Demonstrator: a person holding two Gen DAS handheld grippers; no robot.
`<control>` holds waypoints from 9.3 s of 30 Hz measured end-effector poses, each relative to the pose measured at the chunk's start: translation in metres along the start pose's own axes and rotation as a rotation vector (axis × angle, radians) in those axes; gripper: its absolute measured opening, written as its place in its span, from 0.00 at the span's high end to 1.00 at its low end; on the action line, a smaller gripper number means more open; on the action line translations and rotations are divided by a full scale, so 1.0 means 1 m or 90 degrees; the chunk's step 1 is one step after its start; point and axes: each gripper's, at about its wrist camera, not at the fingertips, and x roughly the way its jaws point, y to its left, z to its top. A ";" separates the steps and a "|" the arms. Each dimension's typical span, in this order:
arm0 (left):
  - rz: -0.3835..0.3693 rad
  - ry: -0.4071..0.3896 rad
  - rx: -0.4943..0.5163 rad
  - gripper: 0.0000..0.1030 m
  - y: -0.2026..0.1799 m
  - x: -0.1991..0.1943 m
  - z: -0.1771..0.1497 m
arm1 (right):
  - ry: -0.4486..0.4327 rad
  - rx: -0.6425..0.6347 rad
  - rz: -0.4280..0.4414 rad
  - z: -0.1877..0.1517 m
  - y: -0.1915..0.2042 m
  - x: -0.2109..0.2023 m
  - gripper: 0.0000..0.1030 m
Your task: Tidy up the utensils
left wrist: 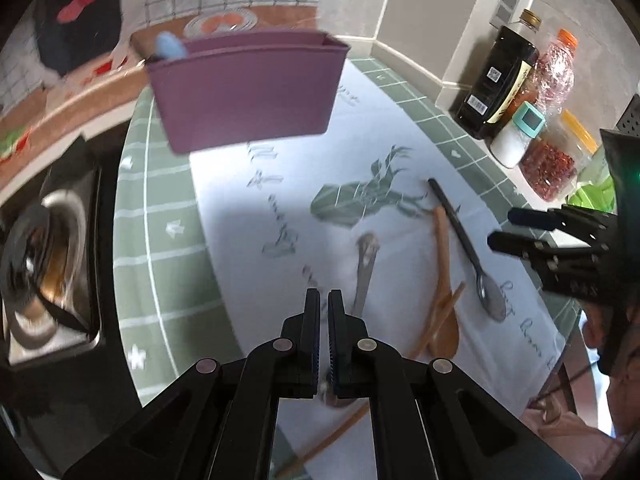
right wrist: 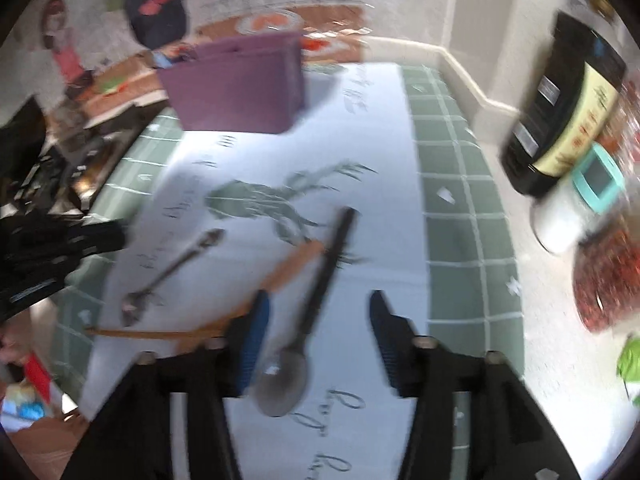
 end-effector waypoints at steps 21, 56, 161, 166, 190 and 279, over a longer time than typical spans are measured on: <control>-0.026 0.026 -0.015 0.73 0.010 -0.005 -0.018 | 0.020 -0.015 0.037 0.013 0.016 0.045 0.80; -0.002 0.002 -0.075 0.94 0.010 0.015 0.001 | 0.040 0.062 0.102 0.005 0.020 0.033 0.62; 0.117 -0.198 -0.181 0.47 0.069 -0.045 0.040 | -0.293 -0.106 -0.044 0.097 0.044 -0.055 0.00; 0.068 -0.134 -0.132 0.46 0.049 -0.022 0.016 | -0.237 -0.081 -0.043 0.066 0.029 -0.048 0.00; -0.058 0.082 0.103 0.70 -0.035 0.053 0.045 | -0.029 -0.034 0.026 0.000 0.001 0.026 0.52; -0.026 0.157 -0.002 0.89 0.001 0.032 -0.010 | -0.059 -0.002 0.086 0.020 0.017 -0.011 0.90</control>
